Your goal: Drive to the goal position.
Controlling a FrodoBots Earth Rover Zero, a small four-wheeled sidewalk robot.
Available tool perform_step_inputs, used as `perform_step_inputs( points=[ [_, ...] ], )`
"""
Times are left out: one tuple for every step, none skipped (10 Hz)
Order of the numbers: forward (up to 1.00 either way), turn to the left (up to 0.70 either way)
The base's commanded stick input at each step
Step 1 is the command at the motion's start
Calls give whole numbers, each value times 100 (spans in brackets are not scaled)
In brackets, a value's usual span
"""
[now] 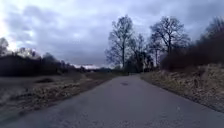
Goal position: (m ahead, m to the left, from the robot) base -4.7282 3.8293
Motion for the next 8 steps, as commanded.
perform_step_inputs(
  points=[
    [50, 0],
    [50, 0],
    [50, 0],
    [50, 0],
    [50, 0],
    [50, 0],
    [50, 0],
    [50, 0]
  ],
)
